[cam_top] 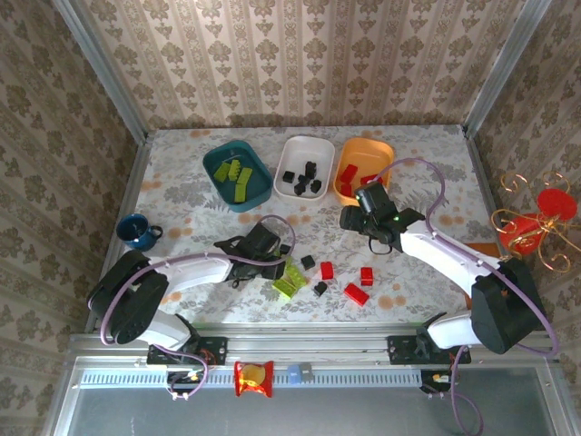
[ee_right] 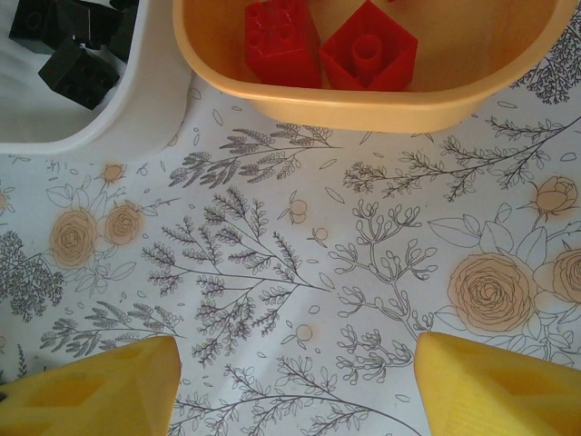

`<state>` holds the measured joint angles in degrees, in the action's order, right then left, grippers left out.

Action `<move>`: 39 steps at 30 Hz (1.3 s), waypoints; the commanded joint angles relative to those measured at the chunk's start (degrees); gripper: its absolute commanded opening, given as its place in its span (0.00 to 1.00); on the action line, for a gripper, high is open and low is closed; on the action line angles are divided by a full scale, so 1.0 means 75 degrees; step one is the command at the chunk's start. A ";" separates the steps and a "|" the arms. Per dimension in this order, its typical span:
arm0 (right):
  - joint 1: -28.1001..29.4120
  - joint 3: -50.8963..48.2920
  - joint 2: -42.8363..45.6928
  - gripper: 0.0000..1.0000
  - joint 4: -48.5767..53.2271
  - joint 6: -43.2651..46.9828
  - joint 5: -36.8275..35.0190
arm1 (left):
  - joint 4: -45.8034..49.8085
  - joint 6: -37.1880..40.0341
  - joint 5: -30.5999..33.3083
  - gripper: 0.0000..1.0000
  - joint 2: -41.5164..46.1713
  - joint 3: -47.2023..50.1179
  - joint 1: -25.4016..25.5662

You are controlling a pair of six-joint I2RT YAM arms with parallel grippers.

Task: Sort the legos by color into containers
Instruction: Pick up the lego from the middle-left of the table, then place the lego in the container.

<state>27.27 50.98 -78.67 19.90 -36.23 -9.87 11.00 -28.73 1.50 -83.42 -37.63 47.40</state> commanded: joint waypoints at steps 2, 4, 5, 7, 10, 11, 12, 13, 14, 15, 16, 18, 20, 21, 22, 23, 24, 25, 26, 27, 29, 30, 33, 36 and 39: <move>0.0044 -0.0094 0.0145 0.70 0.0149 -0.0034 -0.0161 | -0.0104 0.0094 0.0058 0.39 -0.0066 -0.0233 -0.0062; 0.0044 -0.0105 0.0131 0.70 0.0140 -0.0033 -0.0161 | -0.0091 0.0052 0.0103 0.34 -0.0024 -0.0171 -0.0062; 0.0044 -0.0115 0.0120 0.70 0.0118 -0.0050 -0.0161 | -0.0092 0.0023 0.0133 0.32 0.0035 -0.0135 -0.0068; 0.0044 -0.0118 0.0107 0.70 0.0112 -0.0045 -0.0155 | -0.0061 -0.0005 0.0184 0.28 0.0227 -0.0093 -0.0085; 0.0044 -0.0095 0.0095 0.70 0.0115 -0.0056 -0.0161 | 0.0204 0.0024 0.0329 0.27 0.0654 -0.0205 -0.0203; 0.0045 -0.0083 0.0095 0.70 0.0112 -0.0056 -0.0149 | 0.0327 0.0066 0.0392 0.27 0.0853 -0.0286 -0.0300; 0.0044 -0.0086 0.0101 0.70 0.0115 -0.0056 -0.0149 | 0.0418 0.0118 0.0440 0.27 0.1042 -0.0362 -0.0404; 0.0044 -0.0077 0.0107 0.70 0.0118 -0.0056 -0.0143 | 0.0493 0.0165 0.0478 0.27 0.1251 -0.0455 -0.0572; 0.0044 -0.0065 0.0096 0.70 0.0112 -0.0056 -0.0153 | 0.0521 0.0227 0.0503 0.27 0.1432 -0.0542 -0.0783; 0.0044 -0.0059 0.0089 0.70 0.0104 -0.0067 -0.0149 | 0.0523 0.0263 0.0487 0.27 0.1544 -0.0657 -0.0992; 0.0044 -0.0062 0.0075 0.70 0.0102 -0.0074 -0.0149 | 0.0528 0.0312 0.0464 0.27 0.1602 -0.0819 -0.1256; 0.0044 -0.0054 0.0032 0.70 0.0090 -0.0089 -0.0140 | 0.0383 0.0372 0.0390 0.27 0.1562 -0.1176 -0.1743; 0.0044 -0.0030 -0.0020 0.70 0.0098 -0.0103 -0.0128 | 0.0088 0.0405 0.0410 0.27 0.1254 -0.1639 -0.2208; 0.0044 -0.0024 -0.0044 0.70 0.0096 -0.0115 -0.0128 | -0.0036 0.0412 0.0399 0.27 0.1028 -0.1861 -0.2388; 0.0044 -0.0013 -0.0061 0.70 0.0100 -0.0121 -0.0126 | -0.0147 0.0414 0.0460 0.27 0.0697 -0.2148 -0.2592; 0.0044 -0.0013 -0.0079 0.70 0.0102 -0.0127 -0.0126 | -0.0212 0.0409 0.0516 0.27 0.0313 -0.2449 -0.2757; 0.0044 -0.0004 -0.0080 0.70 0.0103 -0.0127 -0.0122 | -0.0262 0.0389 0.0510 0.27 -0.0055 -0.2721 -0.2959; 0.0044 -0.0001 -0.0079 0.70 0.0123 -0.0138 -0.0126 | -0.0309 0.0339 0.0455 0.27 -0.0470 -0.3010 -0.3178; 0.0044 0.0011 -0.0080 0.70 0.0141 -0.0127 -0.0129 | -0.0342 0.0289 0.0417 0.27 -0.0885 -0.3290 -0.3343; 0.0038 0.0022 -0.0080 0.70 0.0153 -0.0127 -0.0136 | -0.0354 0.0242 0.0373 0.27 -0.1198 -0.3504 -0.3464; 0.0044 0.0034 -0.0080 0.70 0.0214 -0.0116 -0.0131 | -0.0336 0.0170 0.0230 0.27 -0.1864 -0.4044 -0.3694; 0.0044 0.0040 -0.0080 0.70 0.0237 -0.0116 -0.0126 | -0.0315 0.0172 0.0201 0.27 -0.2111 -0.4249 -0.3750; 0.0044 0.0011 -0.0026 0.70 0.0253 -0.0115 -0.0074 | -0.0085 0.0296 0.0267 0.30 -0.2781 -0.4933 -0.3781; 0.0044 -0.0001 0.0042 0.70 0.0271 -0.0078 -0.0003 | 0.0228 0.0373 0.0339 0.47 -0.3166 -0.5476 -0.3805; 0.0044 -0.0033 0.0095 0.70 0.0294 -0.0059 0.0067 | 0.0244 0.0282 0.0288 0.64 -0.3007 -0.5537 -0.3802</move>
<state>27.27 50.98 -78.74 19.92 -36.25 -9.82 11.14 -26.63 3.88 -107.87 -76.97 18.81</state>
